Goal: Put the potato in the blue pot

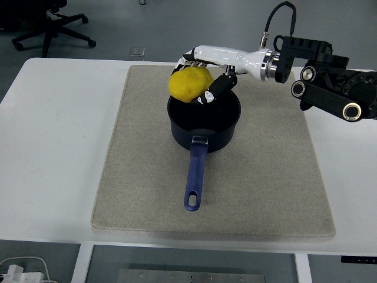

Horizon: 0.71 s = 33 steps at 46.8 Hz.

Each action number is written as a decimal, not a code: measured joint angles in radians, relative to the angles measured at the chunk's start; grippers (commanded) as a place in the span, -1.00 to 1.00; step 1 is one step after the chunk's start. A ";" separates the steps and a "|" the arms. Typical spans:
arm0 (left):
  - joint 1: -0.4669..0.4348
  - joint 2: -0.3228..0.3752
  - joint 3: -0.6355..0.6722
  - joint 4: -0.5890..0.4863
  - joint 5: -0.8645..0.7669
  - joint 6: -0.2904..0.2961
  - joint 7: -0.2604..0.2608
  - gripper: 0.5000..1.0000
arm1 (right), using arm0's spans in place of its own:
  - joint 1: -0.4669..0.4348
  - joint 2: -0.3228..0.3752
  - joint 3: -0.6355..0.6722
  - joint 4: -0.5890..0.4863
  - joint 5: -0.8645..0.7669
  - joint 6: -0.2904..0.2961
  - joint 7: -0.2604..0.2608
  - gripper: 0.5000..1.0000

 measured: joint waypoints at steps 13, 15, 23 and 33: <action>0.000 0.000 0.000 0.000 0.000 0.000 0.000 0.98 | -0.055 0.014 -0.002 -0.065 -0.007 0.004 0.001 -0.63; 0.000 0.000 0.000 0.000 0.000 0.000 0.000 0.98 | -0.062 0.014 -0.002 -0.067 -0.009 0.004 0.001 -0.50; 0.000 0.000 0.000 0.000 0.000 0.000 0.000 0.98 | -0.089 0.014 -0.002 -0.094 -0.008 0.006 0.001 0.72; 0.000 0.000 0.000 0.000 0.000 0.000 0.000 0.98 | -0.092 0.013 0.001 -0.094 0.000 0.022 0.001 0.72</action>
